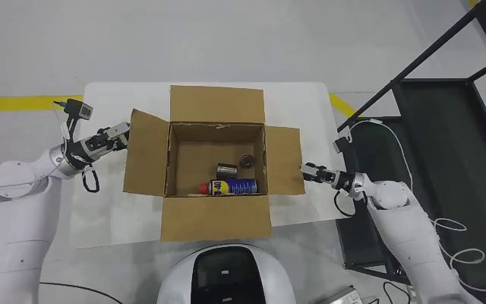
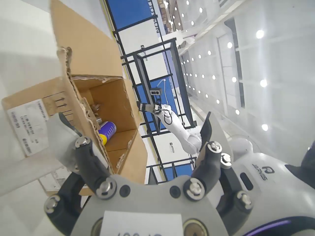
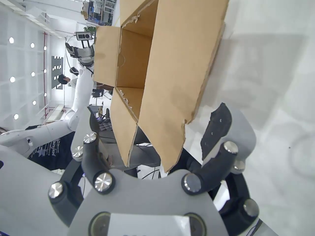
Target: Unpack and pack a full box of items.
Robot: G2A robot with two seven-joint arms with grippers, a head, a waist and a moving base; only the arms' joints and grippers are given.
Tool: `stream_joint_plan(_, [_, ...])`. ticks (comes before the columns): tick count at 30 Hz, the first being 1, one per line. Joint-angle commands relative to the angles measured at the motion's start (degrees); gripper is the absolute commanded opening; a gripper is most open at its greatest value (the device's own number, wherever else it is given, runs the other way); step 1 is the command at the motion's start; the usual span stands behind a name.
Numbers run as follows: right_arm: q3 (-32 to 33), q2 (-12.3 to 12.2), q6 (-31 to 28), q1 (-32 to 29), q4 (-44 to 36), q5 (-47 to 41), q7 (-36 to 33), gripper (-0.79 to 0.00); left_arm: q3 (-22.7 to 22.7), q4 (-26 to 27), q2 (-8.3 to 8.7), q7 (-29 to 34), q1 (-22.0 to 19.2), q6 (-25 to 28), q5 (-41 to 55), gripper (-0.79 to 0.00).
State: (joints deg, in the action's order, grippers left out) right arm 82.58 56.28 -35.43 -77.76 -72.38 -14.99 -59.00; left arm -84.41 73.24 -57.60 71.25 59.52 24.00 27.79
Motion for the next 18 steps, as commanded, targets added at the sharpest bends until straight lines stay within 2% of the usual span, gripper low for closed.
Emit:
stream_joint_plan(1, [-0.91,0.13,-0.59,0.61,0.90,-1.45,-1.11,0.000,0.64,0.90,-0.01,1.72,-0.43,-0.25,0.91,0.000])
stream_joint_plan(6, [-1.90,0.22,-1.73,1.98,-0.11,-9.82,-7.36,0.000,4.85,-0.75,-0.75,5.69,-2.41,1.56,4.64,0.000])
stream_joint_plan(11, [-3.11,-0.10,1.19,2.11,-7.48,-16.97,-11.04,0.000,8.36,-2.35,-1.30,7.31,-3.86,1.72,6.56,0.000])
stream_joint_plan(14, [-4.91,-0.25,1.99,2.86,-11.34,-16.50,-11.84,0.000,9.76,-2.63,-1.46,6.90,-4.12,2.13,7.16,0.000])
stream_joint_plan(18, [-9.14,0.11,0.83,4.88,-12.52,-14.23,-10.68,0.000,11.45,-2.96,-1.62,3.95,-4.33,5.08,5.90,0.000])
